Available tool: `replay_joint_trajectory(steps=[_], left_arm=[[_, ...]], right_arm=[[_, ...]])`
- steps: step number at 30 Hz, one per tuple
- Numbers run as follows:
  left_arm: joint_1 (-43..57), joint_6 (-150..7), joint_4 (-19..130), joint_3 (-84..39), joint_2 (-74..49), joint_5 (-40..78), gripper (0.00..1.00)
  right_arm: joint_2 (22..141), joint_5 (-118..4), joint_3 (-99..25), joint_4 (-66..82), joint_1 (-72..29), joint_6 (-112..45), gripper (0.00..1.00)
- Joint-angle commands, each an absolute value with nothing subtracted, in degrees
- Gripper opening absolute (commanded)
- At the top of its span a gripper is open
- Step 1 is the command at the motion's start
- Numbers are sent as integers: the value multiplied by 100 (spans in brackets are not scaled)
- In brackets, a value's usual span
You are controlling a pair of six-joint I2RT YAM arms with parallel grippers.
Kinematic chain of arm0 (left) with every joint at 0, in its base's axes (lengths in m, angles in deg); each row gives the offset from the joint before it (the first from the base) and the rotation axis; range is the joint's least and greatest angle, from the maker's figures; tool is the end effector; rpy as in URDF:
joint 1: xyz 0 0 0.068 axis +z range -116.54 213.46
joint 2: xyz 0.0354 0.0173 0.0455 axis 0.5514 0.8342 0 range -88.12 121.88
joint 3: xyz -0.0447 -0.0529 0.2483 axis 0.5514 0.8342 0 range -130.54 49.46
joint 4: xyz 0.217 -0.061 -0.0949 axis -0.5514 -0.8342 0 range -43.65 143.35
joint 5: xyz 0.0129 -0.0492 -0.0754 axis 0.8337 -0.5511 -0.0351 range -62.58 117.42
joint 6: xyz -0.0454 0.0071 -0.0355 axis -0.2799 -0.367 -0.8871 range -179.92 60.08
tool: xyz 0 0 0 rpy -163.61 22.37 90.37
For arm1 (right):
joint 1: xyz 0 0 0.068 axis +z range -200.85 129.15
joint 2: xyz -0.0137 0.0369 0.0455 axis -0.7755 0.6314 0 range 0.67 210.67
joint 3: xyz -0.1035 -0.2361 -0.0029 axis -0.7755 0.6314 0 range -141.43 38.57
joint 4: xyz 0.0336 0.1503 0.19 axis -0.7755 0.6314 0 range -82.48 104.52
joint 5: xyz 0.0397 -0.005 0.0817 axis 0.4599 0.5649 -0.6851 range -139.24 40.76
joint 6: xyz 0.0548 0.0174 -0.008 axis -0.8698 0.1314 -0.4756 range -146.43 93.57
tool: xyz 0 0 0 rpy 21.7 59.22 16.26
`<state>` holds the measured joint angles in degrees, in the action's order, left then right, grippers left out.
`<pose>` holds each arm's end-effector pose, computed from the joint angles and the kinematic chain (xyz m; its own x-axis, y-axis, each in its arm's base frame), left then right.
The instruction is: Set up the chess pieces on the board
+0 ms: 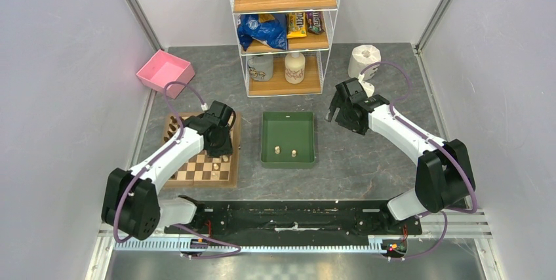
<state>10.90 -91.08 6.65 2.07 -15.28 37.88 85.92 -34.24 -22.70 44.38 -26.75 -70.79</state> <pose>0.1993 -0.0746 0.1982 -0.9209 -0.1684 -0.3517 -0.1759 0.9843 -0.0106 0.2662 0.1072 0.2240 -0.7653 0.3976 -0.5063 0.3577 0.9165 0.1790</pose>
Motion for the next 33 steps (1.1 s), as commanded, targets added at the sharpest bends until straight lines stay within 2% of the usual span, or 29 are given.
replay_joint_trajectory(steps=[1, 6, 10, 14, 22, 33], left_arm=[[1122, -9009, 459, -125, -1878, 3964, 47], [1123, -8879, 643, -522, -2389, 3542, 57], [1039, -8893, 1318, -641, -2306, 2640, 58], [478, -8930, 1652, -942, -1643, 2600, 62], [-804, -8858, 1968, -1687, -179, 2714, 62], [-949, -8659, 2077, -1873, 942, 2913, 61]], right_arm=[[8610, -3429, -2423, 4311, -2703, -7055, 99], [8583, -3397, -2388, 4311, -2708, -7053, 99], [8602, -3429, -2375, 4307, -2708, -7083, 99], [8578, -3431, -2375, 4302, -2704, -7077, 99], [8560, -3412, -2357, 4302, -2708, -7044, 99], [8590, -3428, -2338, 4302, -2708, -7011, 99]])
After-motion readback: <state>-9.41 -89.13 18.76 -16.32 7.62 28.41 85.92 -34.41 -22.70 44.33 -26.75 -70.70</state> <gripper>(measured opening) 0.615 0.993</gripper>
